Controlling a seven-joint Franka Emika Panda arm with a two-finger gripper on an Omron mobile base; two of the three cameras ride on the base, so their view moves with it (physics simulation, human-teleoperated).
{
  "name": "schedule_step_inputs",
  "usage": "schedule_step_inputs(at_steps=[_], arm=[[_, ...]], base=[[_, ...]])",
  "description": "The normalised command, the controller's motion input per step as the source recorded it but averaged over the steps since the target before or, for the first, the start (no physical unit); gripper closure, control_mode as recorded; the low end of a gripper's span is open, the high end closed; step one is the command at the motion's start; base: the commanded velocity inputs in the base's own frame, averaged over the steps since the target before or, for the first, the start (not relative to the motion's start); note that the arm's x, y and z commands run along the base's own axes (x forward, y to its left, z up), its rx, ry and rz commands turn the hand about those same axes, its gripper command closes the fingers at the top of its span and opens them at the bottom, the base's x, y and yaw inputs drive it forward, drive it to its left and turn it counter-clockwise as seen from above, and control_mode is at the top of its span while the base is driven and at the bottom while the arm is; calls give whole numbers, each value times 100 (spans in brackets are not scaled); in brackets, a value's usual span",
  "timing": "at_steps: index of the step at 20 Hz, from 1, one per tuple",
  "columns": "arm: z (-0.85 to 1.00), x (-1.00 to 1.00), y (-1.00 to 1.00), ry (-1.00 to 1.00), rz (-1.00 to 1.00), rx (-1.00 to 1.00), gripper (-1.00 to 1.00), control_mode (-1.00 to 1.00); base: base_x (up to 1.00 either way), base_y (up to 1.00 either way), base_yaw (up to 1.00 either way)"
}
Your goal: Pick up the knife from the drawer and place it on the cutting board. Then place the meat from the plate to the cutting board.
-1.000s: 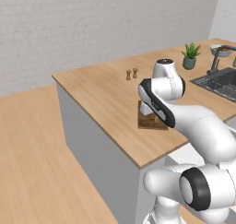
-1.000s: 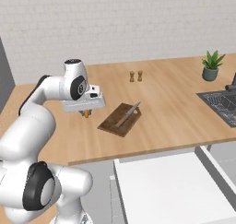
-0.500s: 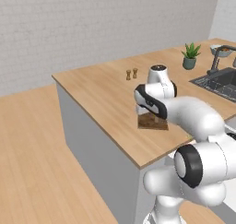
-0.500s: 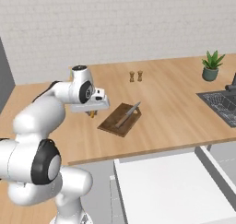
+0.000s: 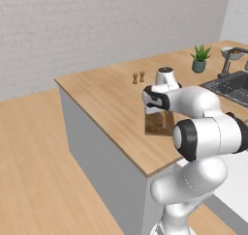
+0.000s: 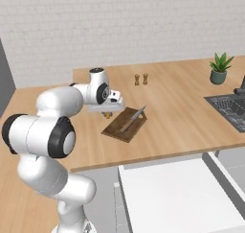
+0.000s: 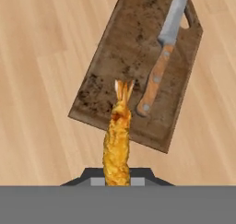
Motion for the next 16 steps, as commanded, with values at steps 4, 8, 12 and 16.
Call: schedule_step_inputs(at_steps=[4, 8, 12, 16], arm=[[-25, 39, -13, 0, -16, 0, 100, -100], [-42, 37, 0, 0, -11, 0, 100, -100], [-46, 39, 0, 0, -8, 0, 100, -100], [-37, 49, 0, 0, -6, 0, 100, -100]], base=[[0, 0, 0], [0, 0, 0], [0, 0, 0], [0, 0, 0]])
